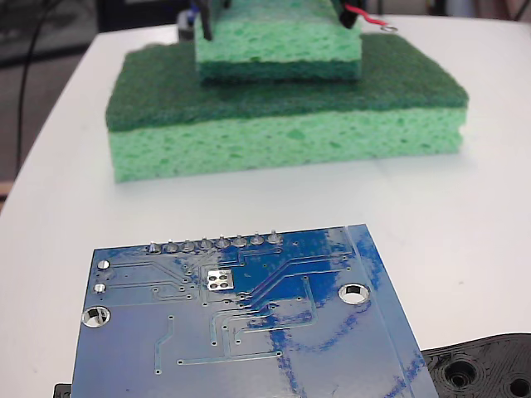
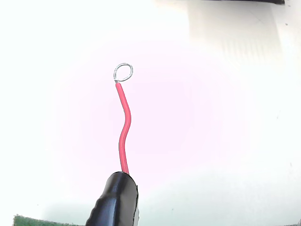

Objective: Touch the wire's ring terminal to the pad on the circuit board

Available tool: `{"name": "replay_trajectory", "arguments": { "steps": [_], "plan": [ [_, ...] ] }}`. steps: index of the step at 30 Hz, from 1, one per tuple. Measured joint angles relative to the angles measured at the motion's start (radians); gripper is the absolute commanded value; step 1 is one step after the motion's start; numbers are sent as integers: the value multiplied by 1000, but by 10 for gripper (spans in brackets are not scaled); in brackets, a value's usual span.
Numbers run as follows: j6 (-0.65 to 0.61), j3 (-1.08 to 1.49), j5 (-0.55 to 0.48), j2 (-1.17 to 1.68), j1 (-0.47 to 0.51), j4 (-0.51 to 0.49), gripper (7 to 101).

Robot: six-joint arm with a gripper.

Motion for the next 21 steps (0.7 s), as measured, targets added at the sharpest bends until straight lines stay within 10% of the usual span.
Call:
{"name": "replay_trajectory", "arguments": {
  "steps": [21],
  "plan": [
    [21,-31,5,0,9,0,1003]
  ]
}}
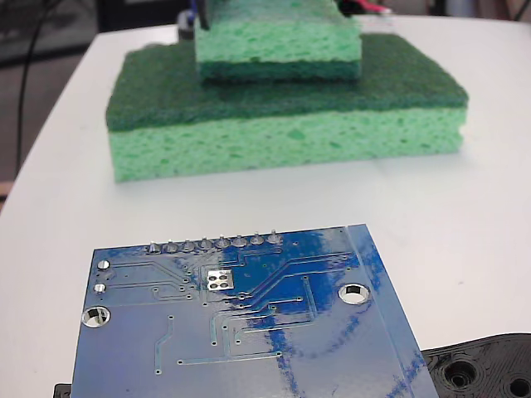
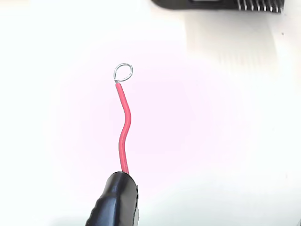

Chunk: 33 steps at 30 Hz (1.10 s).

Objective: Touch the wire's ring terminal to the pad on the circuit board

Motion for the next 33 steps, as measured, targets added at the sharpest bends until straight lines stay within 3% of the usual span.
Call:
{"name": "replay_trajectory", "arguments": {
  "steps": [14,33],
  "plan": [
    [-2,-110,-49,-49,103,-3,1003],
    [-21,-497,-81,-775,110,-230,1003]
  ]
}}
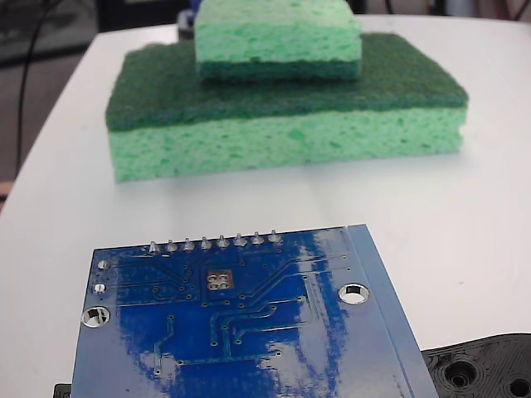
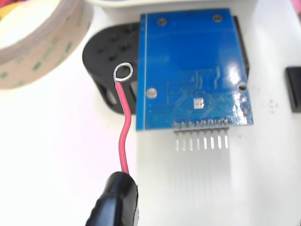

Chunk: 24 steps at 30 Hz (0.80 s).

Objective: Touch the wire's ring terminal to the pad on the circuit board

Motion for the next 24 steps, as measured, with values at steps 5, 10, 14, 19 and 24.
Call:
{"name": "replay_trajectory", "arguments": {
  "steps": [5,10,14,19,24],
  "plan": [
    [0,-123,5,-158,-9,-18,1003],
    [6,-155,-8,-239,11,-64,1003],
    [8,-175,-25,-316,26,-91,1003],
    [3,-179,-41,-364,44,-115,1003],
    [3,-172,-48,-373,55,-114,1003]
  ]
}}
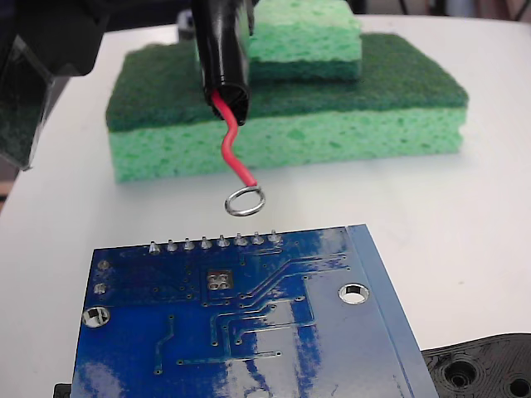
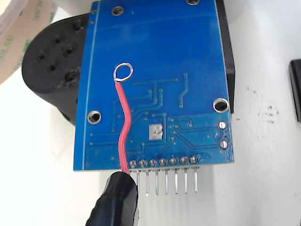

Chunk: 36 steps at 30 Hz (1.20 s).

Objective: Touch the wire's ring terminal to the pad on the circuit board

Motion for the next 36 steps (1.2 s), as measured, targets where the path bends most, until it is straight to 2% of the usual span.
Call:
{"name": "replay_trajectory", "arguments": {
  "steps": [36],
  "plan": [
    [-15,6,5,11,14,57,1003]
  ]
}}
